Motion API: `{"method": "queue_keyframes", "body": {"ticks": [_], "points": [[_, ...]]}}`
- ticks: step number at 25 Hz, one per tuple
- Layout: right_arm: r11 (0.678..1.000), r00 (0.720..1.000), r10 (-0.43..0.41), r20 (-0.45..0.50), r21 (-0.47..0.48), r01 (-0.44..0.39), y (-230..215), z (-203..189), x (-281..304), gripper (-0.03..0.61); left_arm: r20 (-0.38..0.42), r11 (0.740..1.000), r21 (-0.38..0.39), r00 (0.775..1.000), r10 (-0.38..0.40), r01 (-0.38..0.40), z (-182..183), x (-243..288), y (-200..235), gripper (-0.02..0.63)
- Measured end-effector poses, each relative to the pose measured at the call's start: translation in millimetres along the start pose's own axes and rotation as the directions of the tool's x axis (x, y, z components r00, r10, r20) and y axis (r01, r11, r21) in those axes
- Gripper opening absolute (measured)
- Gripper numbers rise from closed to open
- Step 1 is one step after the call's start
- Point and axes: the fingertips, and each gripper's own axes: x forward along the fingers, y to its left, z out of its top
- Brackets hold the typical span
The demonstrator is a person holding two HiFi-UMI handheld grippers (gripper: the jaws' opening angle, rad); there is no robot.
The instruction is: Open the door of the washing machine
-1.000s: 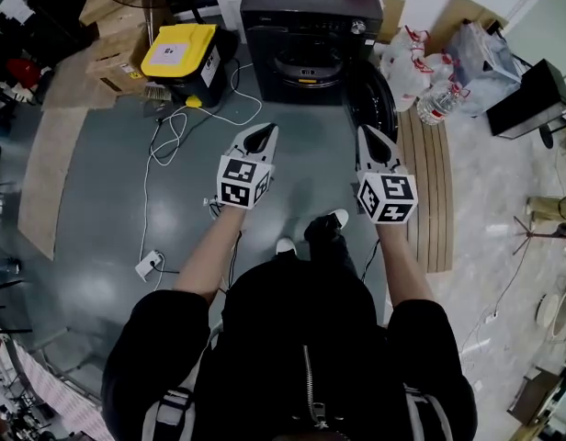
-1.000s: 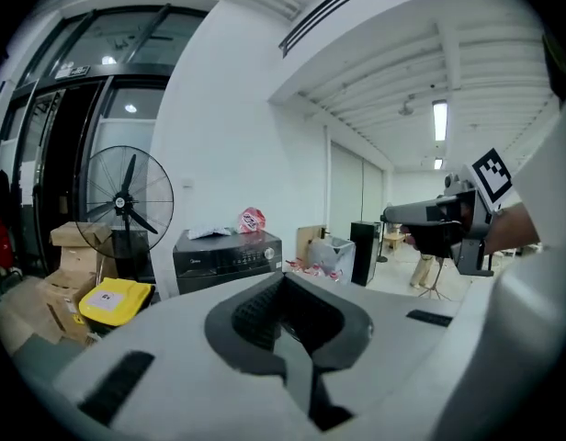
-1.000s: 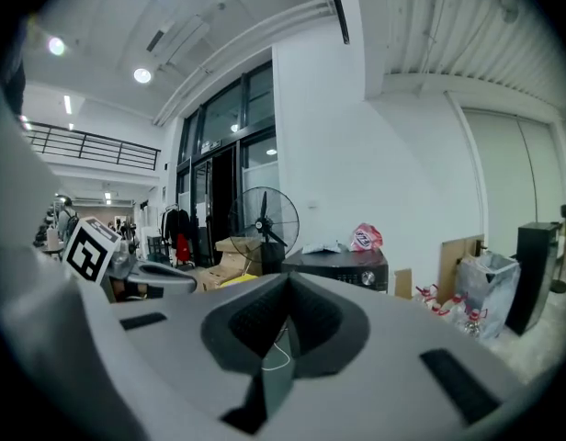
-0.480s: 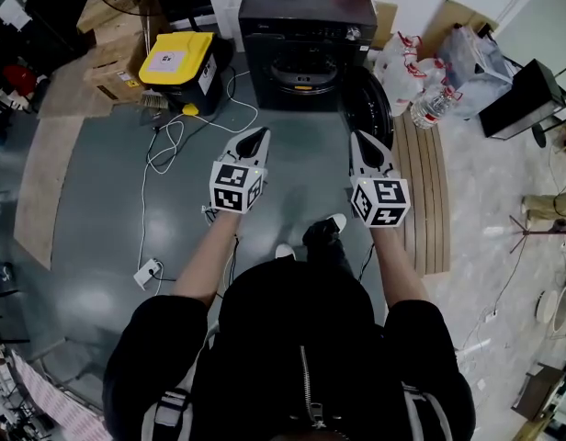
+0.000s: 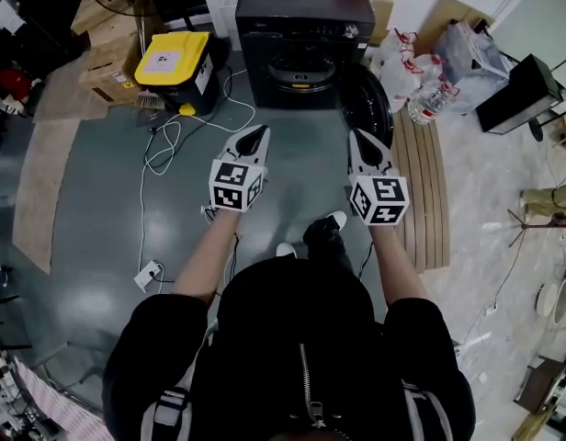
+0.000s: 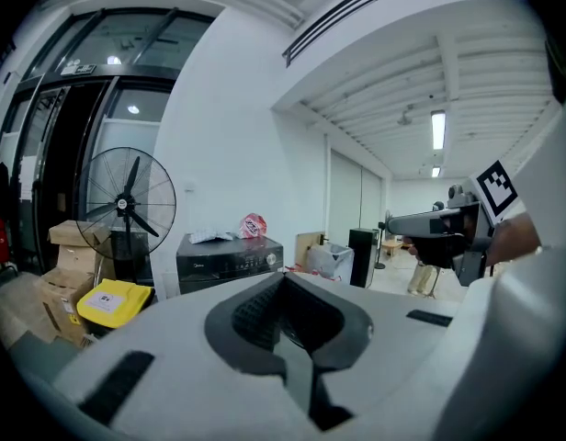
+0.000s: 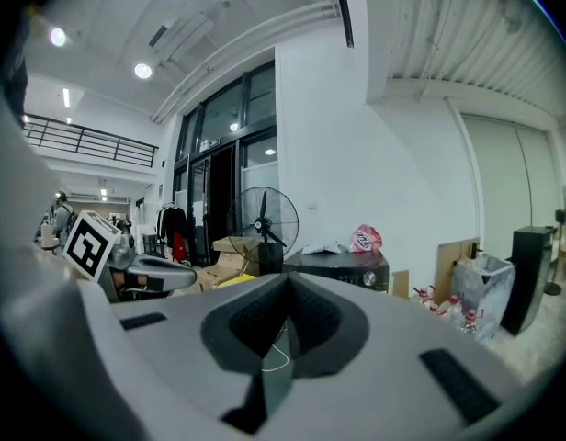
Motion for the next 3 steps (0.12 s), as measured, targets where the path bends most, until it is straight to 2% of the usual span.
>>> {"method": "queue_keyframes", "body": {"ticks": [3], "points": [[1.000, 1.000, 0.000, 0.002, 0.000, 0.000, -1.8, 3.1, 3.0, 0.000, 0.001, 1.000, 0.000, 1.000, -0.002, 0.002, 3.2, 3.6, 1.2, 0.003]]}}
